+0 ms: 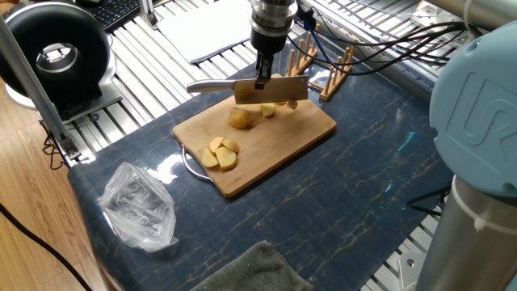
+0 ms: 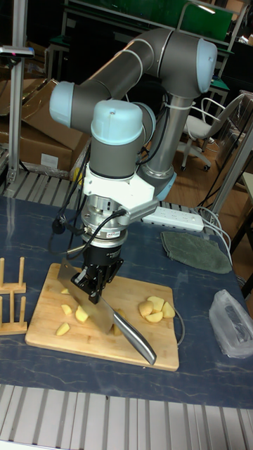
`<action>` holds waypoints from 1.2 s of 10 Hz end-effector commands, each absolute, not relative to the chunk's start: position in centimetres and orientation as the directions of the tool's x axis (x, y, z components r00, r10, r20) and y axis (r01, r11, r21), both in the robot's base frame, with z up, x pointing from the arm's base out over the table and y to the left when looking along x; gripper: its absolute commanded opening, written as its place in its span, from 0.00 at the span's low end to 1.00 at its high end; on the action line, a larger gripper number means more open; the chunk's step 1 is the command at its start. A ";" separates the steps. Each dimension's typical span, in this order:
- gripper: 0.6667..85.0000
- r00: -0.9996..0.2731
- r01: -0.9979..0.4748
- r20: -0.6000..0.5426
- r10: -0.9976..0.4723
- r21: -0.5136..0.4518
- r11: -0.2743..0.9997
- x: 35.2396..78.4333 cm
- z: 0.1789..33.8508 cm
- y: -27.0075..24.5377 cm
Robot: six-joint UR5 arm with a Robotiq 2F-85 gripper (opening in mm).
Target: Chop the potatoes
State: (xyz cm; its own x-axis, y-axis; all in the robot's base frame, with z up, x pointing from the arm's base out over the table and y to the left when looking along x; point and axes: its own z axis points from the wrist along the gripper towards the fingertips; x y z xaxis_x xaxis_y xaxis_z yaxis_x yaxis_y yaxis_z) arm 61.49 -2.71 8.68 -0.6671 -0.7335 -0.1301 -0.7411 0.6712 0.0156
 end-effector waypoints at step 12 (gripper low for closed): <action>0.00 -0.633 -0.768 -0.148 -0.760 -0.005 0.640 61.4 7.8 -3.7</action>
State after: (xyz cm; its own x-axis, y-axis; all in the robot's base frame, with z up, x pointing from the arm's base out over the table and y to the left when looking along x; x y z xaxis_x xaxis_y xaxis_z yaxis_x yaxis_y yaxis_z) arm 61.45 -3.25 7.91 -0.6466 -0.7491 -0.1436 -0.7573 0.6531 0.0028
